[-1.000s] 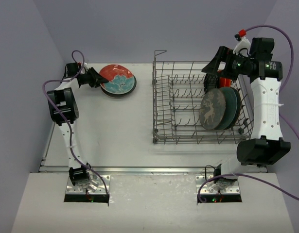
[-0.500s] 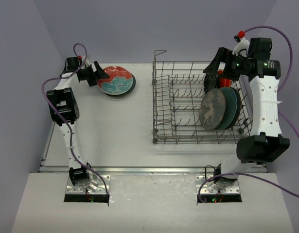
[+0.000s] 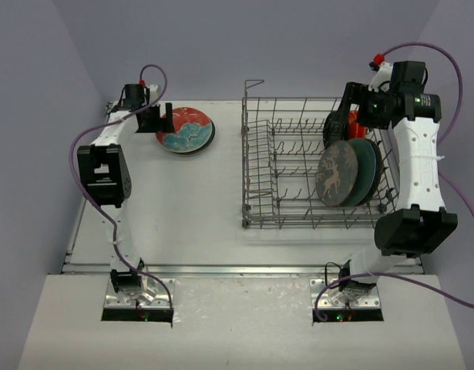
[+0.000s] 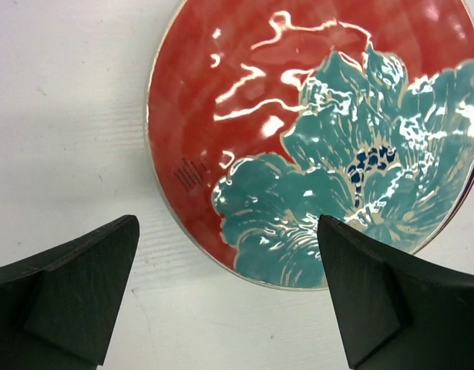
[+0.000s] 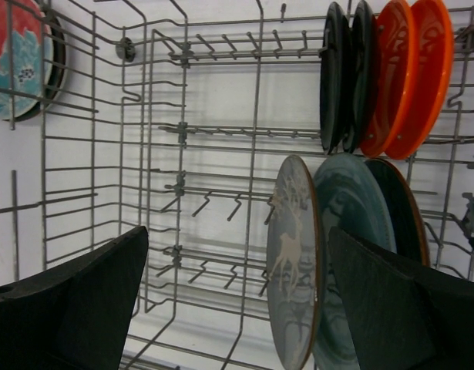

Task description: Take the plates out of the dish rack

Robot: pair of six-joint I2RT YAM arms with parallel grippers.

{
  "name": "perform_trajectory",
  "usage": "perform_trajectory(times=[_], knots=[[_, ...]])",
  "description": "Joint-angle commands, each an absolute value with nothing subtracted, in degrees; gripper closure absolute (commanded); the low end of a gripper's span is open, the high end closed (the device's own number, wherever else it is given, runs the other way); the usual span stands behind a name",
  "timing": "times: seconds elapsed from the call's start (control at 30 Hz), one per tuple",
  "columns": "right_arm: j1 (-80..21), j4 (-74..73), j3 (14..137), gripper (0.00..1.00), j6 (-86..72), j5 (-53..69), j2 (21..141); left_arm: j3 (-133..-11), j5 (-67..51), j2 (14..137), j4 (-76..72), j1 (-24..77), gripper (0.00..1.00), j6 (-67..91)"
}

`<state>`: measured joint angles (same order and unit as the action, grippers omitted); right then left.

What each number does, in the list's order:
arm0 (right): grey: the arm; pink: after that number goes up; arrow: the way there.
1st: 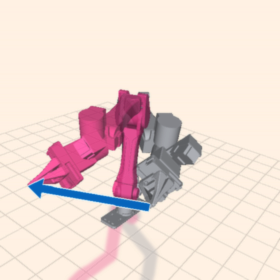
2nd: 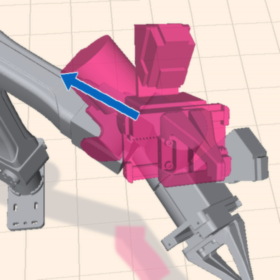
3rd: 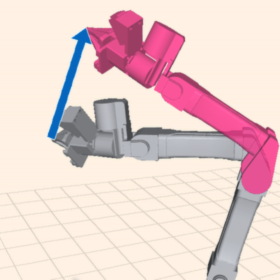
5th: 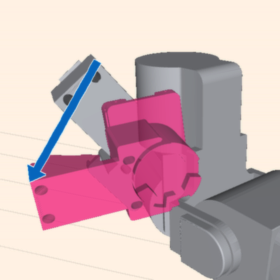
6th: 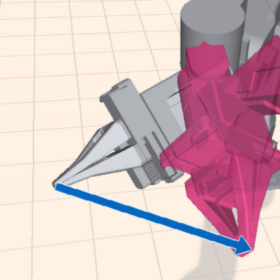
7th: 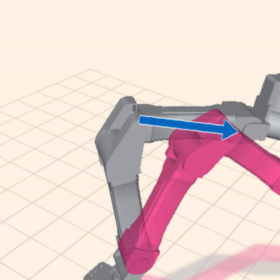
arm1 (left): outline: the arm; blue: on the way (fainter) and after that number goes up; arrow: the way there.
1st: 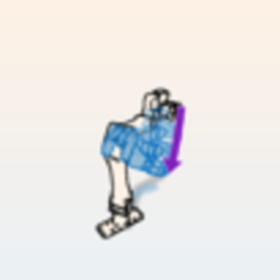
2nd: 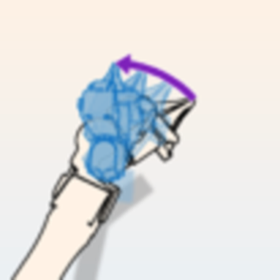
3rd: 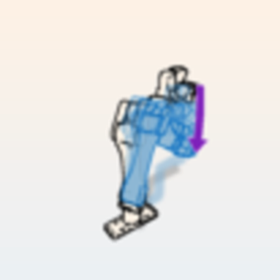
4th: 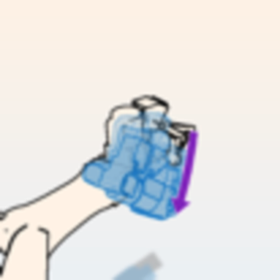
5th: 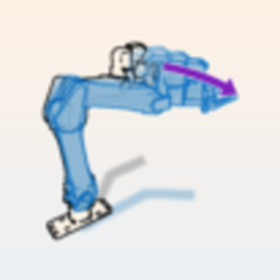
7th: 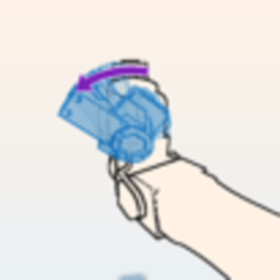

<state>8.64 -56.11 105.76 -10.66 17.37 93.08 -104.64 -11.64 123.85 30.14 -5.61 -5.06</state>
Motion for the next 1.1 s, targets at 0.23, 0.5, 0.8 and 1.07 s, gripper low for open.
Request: perform_trajectory(times=[0.23, 0.5, 0.8, 1.07], knots=[[8.63, -59.73, 105.26, 0.18, 1.83, 2.11, 90.75, -96.32, -8.67, 105.25, 17.28, -3.46, 0.0, -8.69], [8.61, -66.06, 99.44, 0.43, 1.45, 2.78, 86.7, -90.4, -1.32, 93.27, 13.06, 4.45, 0.0, -12.92], [8.61, -67.92, 93.15, 0.56, -3.09, 7.11, 88.21, -83.47, 3.19, 87.42, 11.96, 7.91, 0.0, -14.32], [8.29, -66.97, 93.09, 0.57, -4.13, 5.4, 95.17, -81.61, 5.15, 84.48, 13.03, 8.0, 0.0, -14.94]])
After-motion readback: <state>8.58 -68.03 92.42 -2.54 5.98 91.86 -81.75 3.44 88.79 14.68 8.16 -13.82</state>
